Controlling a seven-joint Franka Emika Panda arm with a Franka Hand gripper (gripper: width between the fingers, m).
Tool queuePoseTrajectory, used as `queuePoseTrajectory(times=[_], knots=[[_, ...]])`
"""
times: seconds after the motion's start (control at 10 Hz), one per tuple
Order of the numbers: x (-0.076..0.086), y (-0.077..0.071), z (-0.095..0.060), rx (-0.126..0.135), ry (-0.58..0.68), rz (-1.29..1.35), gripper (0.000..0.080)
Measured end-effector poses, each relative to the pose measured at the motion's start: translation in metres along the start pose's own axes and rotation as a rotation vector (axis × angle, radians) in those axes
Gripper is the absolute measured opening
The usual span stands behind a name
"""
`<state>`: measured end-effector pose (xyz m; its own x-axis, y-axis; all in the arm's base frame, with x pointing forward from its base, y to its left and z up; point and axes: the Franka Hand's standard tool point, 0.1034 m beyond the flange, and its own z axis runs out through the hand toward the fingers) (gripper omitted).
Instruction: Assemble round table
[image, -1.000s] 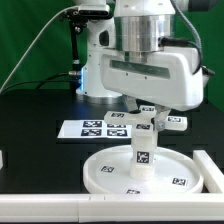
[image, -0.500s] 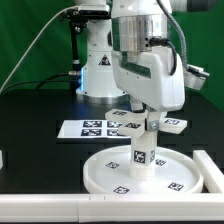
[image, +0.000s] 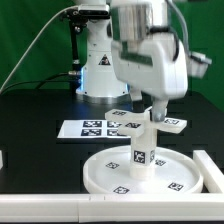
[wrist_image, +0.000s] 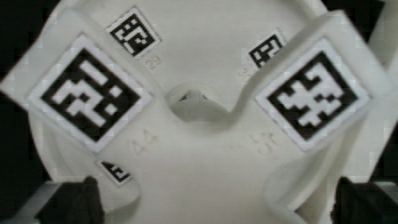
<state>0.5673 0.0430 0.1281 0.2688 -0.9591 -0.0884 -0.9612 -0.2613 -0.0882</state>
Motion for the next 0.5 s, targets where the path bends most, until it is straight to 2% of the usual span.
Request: queuePoseTrajectory(times=[0.1,0.5], knots=[[-0.0018,-0.0020,-0.0137,0.006,-0.016,-0.004,0.0646],[-0.0026,-0.0011,-0.0127,-0.002,-0.019,-0.006,0.0649]])
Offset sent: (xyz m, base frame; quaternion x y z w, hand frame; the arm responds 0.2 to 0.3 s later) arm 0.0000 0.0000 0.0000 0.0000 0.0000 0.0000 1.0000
